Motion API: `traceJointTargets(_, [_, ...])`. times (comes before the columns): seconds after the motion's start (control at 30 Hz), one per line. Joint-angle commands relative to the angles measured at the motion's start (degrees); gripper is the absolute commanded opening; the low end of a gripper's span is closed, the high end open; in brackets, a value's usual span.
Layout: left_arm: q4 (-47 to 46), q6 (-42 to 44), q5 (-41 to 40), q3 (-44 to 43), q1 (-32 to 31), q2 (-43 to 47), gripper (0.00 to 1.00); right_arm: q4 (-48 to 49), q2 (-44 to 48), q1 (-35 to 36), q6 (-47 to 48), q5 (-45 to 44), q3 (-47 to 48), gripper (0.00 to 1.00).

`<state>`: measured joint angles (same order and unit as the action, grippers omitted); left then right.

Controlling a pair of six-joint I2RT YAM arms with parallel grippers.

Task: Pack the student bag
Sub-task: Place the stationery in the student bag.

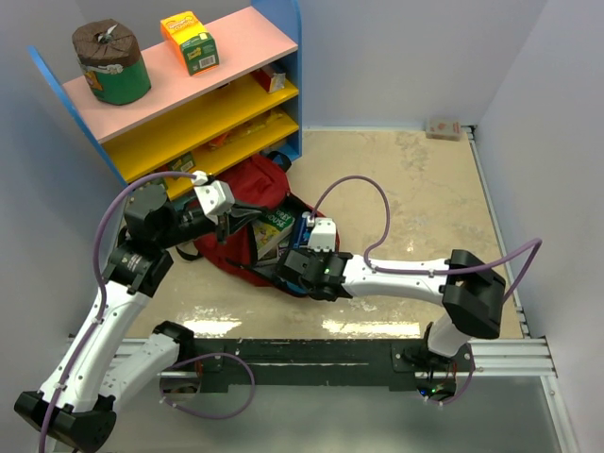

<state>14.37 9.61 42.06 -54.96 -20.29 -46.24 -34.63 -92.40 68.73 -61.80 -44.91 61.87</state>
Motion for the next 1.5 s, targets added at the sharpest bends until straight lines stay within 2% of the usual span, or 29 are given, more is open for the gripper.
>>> traceJointTargets(0.0, [-6.9, -0.82, 4.43, -1.55, -0.1, 1.77, 0.11, 1.06, -2.78, -3.06, 1.06, -5.28, 2.29, 0.35])
traceJointTargets(0.13, [-5.58, -0.03, 4.08, -2.26, -0.1, 1.68, 0.11, 0.7, -3.93, -3.25, 1.07, -5.64, 1.95, 0.21])
traceJointTargets(0.23, [-6.02, -0.03, 4.25, -1.91, -0.1, 1.68, 0.11, 0.88, -2.35, -3.42, 0.45, -4.14, 1.24, 0.01])
traceJointTargets(0.27, [-6.28, -0.11, 4.17, -1.56, -0.1, 1.59, 0.11, 1.4, -1.56, -4.04, 1.15, -1.88, 1.5, 0.0])
traceJointTargets(0.33, [-6.9, -0.29, 4.25, -1.12, -0.1, 1.5, 0.11, 3.95, 3.0, -4.83, 4.39, 0.51, 2.99, 0.0])
traceJointTargets(0.4, [-6.99, -0.29, 4.25, -1.03, -0.1, 1.41, 0.11, 8.94, 8.0, -7.54, 8.86, 6.82, 3.87, 0.0])
traceJointTargets(0.6, [-4.35, 2.34, 4.7, -1.29, -0.1, 1.15, 0.12, 6.42, 7.41, -19.76, 14.24, 28.94, 14.59, 0.0])
traceJointTargets(0.83, [-3.3, 3.05, 5.92, -0.77, -0.1, 1.42, 0.12, 5.71, 7.05, -20.92, 16.1, 32.33, 13.12, 0.0])
traceJointTargets(0.97, [-3.91, 2.26, 7.06, 1.43, -0.18, 1.15, 0.13, 5.81, 10.74, -20.92, 16.89, 29.28, 9.68, 0.0])
traceJointTargets(1.07, [-6.71, 0.68, 8.12, 4.42, -0.27, 0.62, 0.19, 3.44, 13.73, -20.92, 18.73, 23.06, 8.97, 0.0])
traceJointTargets(1.17, [-9.18, -0.81, 8.21, 5.3, -0.45, -0.95, 0.21, 2.29, 16.19, -20.92, 19.61, 21.27, 8.19, 0.0])
traceJointTargets(1.27, [-9.89, -1.34, 7.95, 2.85, -0.89, -2.71, 0.37, 0.45, 17.34, -20.92, 18.82, 21.09, 5.03, 0.0])
traceJointTargets(1.33, [-7.54, -0.21, 7.95, 0.74, -1.15, -4.46, 0.42, -1.04, 18.39, -20.92, 18.03, 18.99, 1.95, 0.01])
traceJointTargets(1.43, [-0.61, 3.65, 6.9, -4.62, -1.24, -6.4, 0.48, -2.28, 21.81, -21.0, 18.2, 14.86, -0.69, 0.22])
traceJointTargets(1.47, [1.34, 4.97, 6.72, -6.46, -1.24, -6.58, 0.5, -3.15, 22.52, -21.0, 18.47, 14.32, -0.69, 0.34])
